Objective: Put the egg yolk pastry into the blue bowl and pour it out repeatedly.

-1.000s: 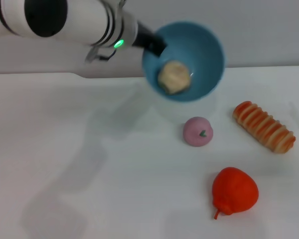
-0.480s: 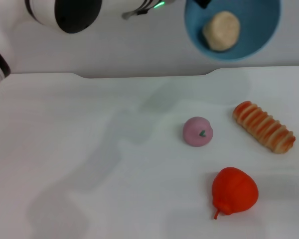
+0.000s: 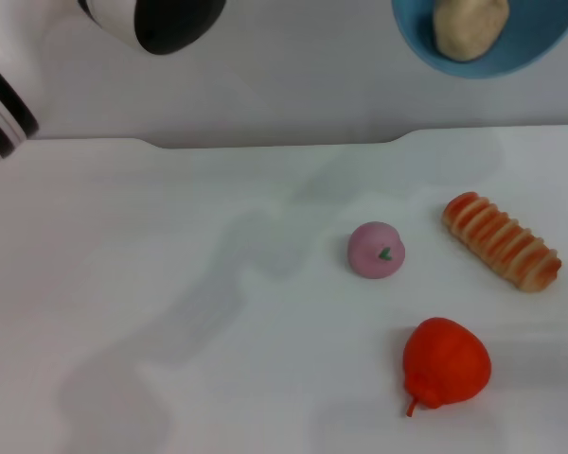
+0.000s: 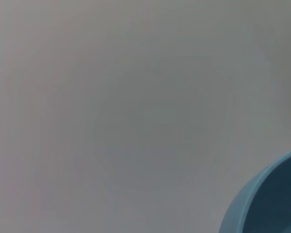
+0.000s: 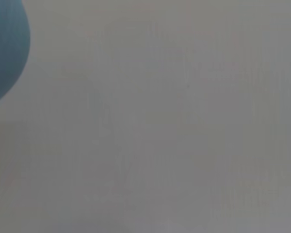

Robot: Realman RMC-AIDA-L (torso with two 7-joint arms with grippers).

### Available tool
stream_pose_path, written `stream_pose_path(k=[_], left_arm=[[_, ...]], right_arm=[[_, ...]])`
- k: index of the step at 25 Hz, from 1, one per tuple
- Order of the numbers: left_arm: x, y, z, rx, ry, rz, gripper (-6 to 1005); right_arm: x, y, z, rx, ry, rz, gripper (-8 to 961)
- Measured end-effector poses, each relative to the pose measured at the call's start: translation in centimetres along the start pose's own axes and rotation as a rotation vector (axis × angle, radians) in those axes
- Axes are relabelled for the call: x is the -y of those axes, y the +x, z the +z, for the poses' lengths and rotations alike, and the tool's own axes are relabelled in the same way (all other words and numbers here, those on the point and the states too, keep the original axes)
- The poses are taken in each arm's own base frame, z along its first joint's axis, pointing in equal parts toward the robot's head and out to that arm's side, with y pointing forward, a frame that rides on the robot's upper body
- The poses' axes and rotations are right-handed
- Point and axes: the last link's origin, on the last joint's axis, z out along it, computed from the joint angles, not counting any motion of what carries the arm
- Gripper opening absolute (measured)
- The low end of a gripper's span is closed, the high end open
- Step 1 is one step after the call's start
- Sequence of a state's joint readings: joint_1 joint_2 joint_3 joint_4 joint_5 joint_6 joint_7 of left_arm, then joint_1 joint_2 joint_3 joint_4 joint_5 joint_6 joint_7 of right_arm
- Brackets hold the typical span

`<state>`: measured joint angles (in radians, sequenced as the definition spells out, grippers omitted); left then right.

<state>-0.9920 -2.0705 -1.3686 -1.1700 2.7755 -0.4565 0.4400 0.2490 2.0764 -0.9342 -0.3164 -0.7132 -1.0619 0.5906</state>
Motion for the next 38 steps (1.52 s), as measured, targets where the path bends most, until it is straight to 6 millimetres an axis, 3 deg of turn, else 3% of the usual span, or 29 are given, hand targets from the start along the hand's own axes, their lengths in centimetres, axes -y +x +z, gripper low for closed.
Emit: stream_pose_path(k=[13, 24, 29, 38], left_arm=[[-1.9, 3.5, -0.8, -0.148, 0.024, 0.222, -1], [-4.9, 1.8, -2.0, -0.335, 0.047, 0.226, 0], [-7.3, 1.7, -3.3, -0.453, 0.039, 0.243, 0], [-9.3, 2.2, -3.4, -0.481, -0.013, 0.265, 0]], right_arm=[[-0.2, -0.1, 0.3, 0.004, -0.008, 0.001, 547], [-0.5, -0.3, 0.3, 0.018, -0.020, 0.004, 541], [-0.6, -0.5, 0.4, 0.028, -0.026, 0.003, 539], [-0.5, -0.5, 0.4, 0.030, -0.023, 0.004, 534]])
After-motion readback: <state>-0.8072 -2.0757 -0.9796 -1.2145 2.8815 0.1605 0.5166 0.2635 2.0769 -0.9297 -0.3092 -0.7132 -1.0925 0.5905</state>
